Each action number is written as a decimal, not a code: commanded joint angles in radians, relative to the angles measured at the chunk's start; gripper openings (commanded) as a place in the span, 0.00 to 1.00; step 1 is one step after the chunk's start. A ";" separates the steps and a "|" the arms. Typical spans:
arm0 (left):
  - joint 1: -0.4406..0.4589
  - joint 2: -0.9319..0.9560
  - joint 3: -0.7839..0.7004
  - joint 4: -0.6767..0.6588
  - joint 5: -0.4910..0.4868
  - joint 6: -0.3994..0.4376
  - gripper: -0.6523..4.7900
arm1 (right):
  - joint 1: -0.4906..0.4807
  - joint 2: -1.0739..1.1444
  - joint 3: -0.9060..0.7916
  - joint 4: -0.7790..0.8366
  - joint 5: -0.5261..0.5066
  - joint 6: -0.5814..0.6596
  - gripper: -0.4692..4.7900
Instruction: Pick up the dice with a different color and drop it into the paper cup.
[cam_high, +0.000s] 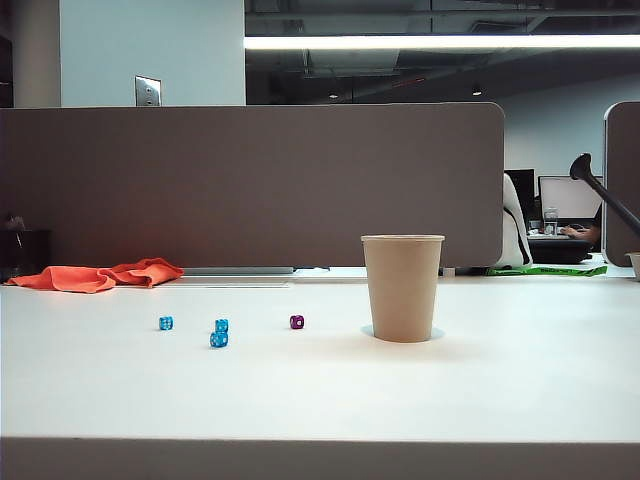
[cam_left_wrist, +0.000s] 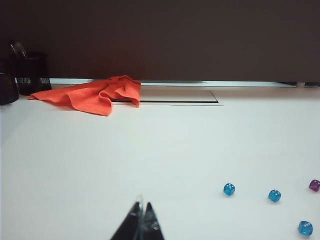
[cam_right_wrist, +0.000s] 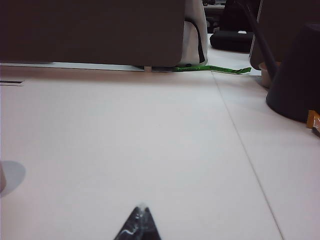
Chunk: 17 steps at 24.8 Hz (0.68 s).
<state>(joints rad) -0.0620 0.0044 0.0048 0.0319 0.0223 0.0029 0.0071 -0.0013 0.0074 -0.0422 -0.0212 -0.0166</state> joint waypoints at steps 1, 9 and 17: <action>-0.001 0.001 0.003 0.008 0.000 0.000 0.11 | 0.001 -0.001 -0.001 0.016 -0.005 -0.002 0.08; -0.001 0.001 0.003 0.009 0.000 0.000 0.11 | 0.001 -0.001 -0.001 0.016 -0.004 -0.001 0.08; -0.002 0.001 0.005 0.011 0.159 -0.087 0.11 | 0.001 -0.001 0.018 0.107 -0.059 0.024 0.08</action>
<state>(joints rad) -0.0620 0.0044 0.0048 0.0326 0.1215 -0.0803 0.0071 -0.0010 0.0090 0.0235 -0.0475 0.0013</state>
